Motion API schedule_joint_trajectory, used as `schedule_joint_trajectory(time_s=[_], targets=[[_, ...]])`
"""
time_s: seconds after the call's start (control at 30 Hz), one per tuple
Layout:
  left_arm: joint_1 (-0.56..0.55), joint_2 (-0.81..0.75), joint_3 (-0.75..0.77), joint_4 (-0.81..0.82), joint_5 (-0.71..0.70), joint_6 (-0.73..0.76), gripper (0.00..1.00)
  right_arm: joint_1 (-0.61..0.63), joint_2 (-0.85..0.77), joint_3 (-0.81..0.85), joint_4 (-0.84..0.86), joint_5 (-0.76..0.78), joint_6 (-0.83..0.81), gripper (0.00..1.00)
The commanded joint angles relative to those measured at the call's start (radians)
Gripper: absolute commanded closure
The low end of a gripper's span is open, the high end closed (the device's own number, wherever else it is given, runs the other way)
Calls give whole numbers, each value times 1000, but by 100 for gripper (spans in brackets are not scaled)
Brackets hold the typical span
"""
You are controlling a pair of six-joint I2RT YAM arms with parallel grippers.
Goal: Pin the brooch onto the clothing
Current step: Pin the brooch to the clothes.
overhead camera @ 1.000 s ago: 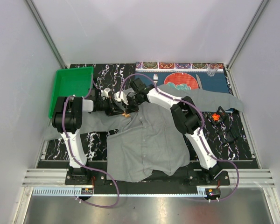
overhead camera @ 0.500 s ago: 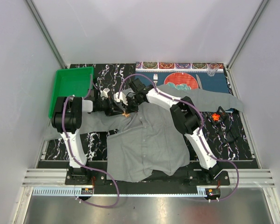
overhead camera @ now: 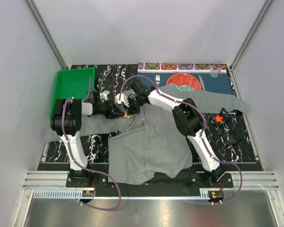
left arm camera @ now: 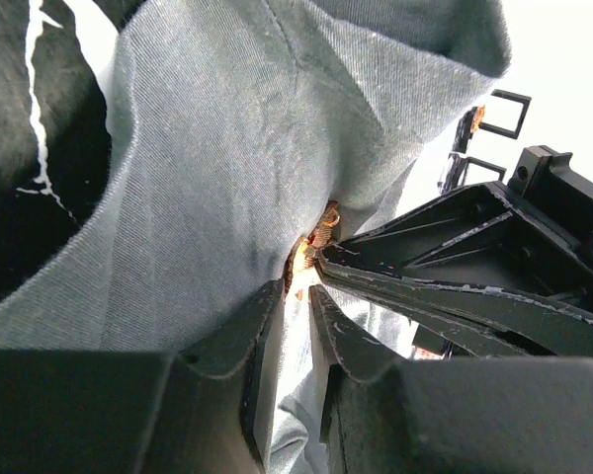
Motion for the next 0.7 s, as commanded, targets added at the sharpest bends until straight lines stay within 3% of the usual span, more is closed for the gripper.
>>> schedule_joint_trajectory(time_s=[0.0,0.5,0.67], targets=[[5,-31,-15,12,13,16,78,4,17,34,-21,33,4,100],[-13,1,24,-45,-28,48,74,4,25,39,-15,28,12,100],[-16,6,27,-52,-32,60,90,7,31,51,-19,37,21,100]])
